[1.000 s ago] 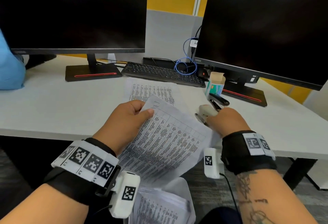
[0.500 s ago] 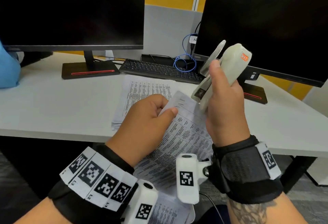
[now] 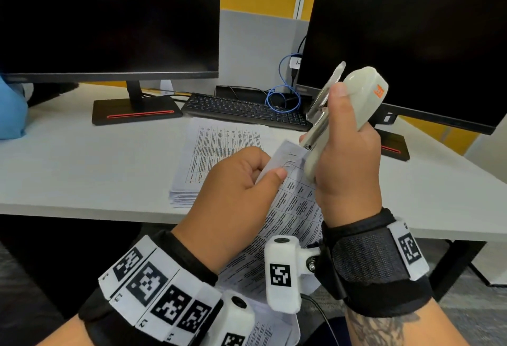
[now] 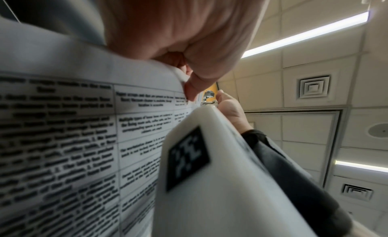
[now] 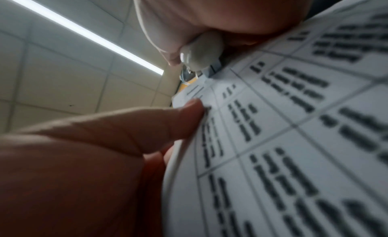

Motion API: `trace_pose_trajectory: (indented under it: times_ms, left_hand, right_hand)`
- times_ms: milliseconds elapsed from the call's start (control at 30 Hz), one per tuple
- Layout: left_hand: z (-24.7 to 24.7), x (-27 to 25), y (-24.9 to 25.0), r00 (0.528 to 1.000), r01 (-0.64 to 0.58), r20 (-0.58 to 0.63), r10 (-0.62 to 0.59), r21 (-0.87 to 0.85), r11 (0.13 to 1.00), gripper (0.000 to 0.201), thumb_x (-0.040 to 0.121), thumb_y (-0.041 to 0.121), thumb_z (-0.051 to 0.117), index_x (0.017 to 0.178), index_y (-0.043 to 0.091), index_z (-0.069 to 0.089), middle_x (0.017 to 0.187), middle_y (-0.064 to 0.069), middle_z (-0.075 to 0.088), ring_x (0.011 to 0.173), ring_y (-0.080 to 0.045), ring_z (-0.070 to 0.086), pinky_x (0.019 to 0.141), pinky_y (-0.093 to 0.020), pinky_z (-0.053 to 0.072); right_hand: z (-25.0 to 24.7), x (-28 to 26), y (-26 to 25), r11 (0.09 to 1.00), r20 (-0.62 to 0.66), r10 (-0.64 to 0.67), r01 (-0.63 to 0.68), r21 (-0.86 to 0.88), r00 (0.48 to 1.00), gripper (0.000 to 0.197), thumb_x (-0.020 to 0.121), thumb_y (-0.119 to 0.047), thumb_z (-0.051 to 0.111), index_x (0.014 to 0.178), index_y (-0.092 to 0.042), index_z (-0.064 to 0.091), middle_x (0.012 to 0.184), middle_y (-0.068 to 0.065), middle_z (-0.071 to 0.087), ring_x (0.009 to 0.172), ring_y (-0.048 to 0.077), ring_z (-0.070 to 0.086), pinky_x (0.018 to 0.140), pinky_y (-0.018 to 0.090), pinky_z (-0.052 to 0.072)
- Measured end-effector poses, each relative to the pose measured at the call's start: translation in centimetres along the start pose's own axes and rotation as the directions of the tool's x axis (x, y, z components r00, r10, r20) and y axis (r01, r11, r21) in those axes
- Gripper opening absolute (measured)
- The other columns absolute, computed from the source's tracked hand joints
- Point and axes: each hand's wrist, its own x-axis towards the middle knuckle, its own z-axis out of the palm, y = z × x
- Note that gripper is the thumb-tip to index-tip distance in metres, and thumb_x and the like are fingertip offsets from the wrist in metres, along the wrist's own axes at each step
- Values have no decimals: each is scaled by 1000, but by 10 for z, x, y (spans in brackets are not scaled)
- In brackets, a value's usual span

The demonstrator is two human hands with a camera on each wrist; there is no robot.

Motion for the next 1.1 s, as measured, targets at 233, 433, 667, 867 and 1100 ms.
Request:
trace_pose_trajectory:
  times_ms: [233,433,667,867,1100]
  left_hand:
    - [7,1,-2,994,28,112,-15,-118,993,16,90,13,65,95,28,61,83,-2,76,76,-23,73,74,-49,60]
    - [-9,6,-12,984,-178,-50,174,-110,978,38,83,-11,64,80,26,73,87,9,75,86,-9,70,79,-28,55]
    - [-20,8,-20,915,-390,-140,379,-63,919,27,70,-8,69,68,19,71,94,8,75,94,-9,69,83,-23,52]
    - [-19,8,-24,934,-348,-134,332,-123,930,30,70,-8,68,64,21,73,93,11,76,94,-11,70,80,-23,54]
    - [-15,7,-7,977,-205,-103,187,-207,957,54,81,8,70,118,44,54,86,-15,70,83,-33,70,74,-54,58]
  right_hand:
    - [-2,4,-4,997,110,-70,73,-30,991,29,80,-55,62,64,-32,68,61,-14,58,64,3,58,63,33,52]
    - [-16,-3,0,980,48,-196,194,49,979,35,77,-56,58,78,-22,67,70,-1,67,70,18,65,66,31,52]
    - [-37,-17,10,900,31,-420,420,-115,907,53,84,-69,51,80,-17,57,63,-21,60,64,-2,61,64,13,45]
    - [-35,-20,12,894,8,-436,434,-111,900,65,81,-75,51,83,-10,56,61,-4,58,59,8,61,60,17,46]
    - [-24,-17,-5,942,13,-332,332,-40,943,30,87,-54,52,79,-26,56,62,-21,57,65,-3,55,64,14,43]
